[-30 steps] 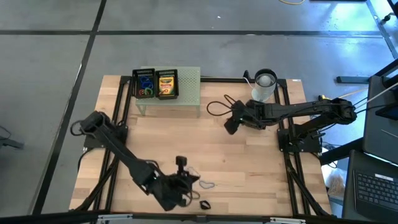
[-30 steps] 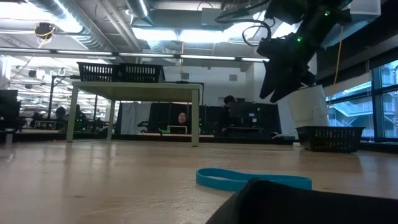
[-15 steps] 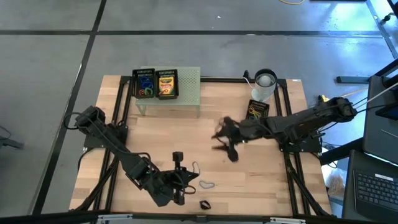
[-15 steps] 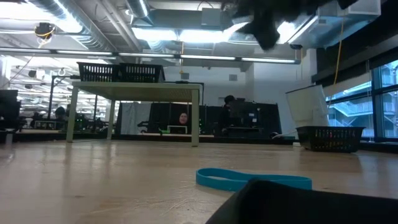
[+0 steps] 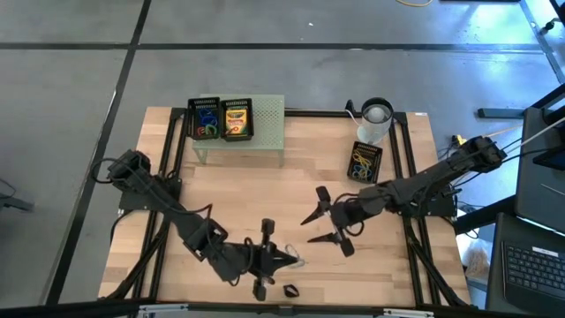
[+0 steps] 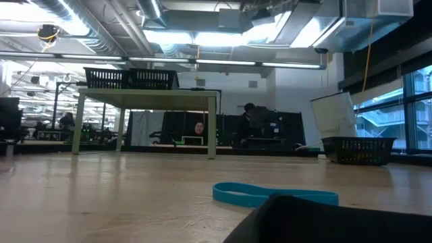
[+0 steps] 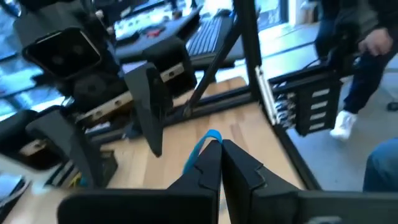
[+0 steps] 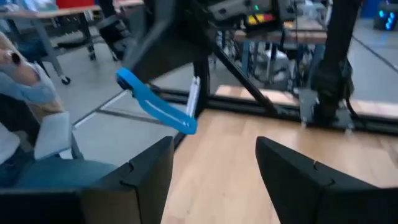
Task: Pick & Place Office Desk Supplies
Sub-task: Put the blue rubber band into the black bin
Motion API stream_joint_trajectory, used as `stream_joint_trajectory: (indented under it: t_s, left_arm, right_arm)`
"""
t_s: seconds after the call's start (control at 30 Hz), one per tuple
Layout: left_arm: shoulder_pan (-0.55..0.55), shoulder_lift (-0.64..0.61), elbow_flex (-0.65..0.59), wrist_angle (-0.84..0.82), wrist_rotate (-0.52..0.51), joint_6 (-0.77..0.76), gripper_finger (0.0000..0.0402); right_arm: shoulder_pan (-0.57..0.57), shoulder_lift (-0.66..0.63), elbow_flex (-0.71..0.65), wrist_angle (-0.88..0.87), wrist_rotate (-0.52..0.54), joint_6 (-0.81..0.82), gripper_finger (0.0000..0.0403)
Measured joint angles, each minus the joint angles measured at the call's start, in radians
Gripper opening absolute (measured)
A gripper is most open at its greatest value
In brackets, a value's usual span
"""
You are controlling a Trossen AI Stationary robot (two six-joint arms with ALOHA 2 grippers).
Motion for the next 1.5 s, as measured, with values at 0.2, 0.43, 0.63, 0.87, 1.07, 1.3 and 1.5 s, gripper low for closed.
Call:
stream_joint_trajectory:
  t_s: [0.2,0.43,0.63,0.87,1.07,1.3,1.5]
  left_arm:
    - [0.041,0.0,0.0,0.085,0.037,0.112,0.0003]
    - [0.094,0.0,0.0,0.149,0.244,0.128,0.0003]
    - [0.111,0.0,0.0,0.149,0.225,0.162,0.0003]
    - [0.111,0.0,0.0,0.106,0.178,0.161,0.0003]
    - [0.111,0.0,0.0,0.093,0.174,0.161,0.0003]
    - [0.111,0.0,0.0,0.044,0.235,0.161,0.0003]
    - [0.111,0.0,-0.004,0.007,0.244,0.146,0.0002]
  right_arm:
    - [0.036,0.022,0.0,0.088,0.001,-0.029,0.0231]
    - [0.058,0.119,0.0,0.221,-0.003,-0.109,0.0231]
    - [0.071,0.179,0.0,0.297,-0.003,-0.141,0.0231]
    - [0.093,0.18,0.0,0.32,-0.003,-0.148,0.0231]
    - [0.102,0.18,0.0,0.342,0.004,-0.159,0.0231]
    - [0.101,0.18,0.0,0.342,0.138,-0.16,0.0231]
    - [0.101,0.18,0.0,0.339,0.166,-0.164,0.0231]
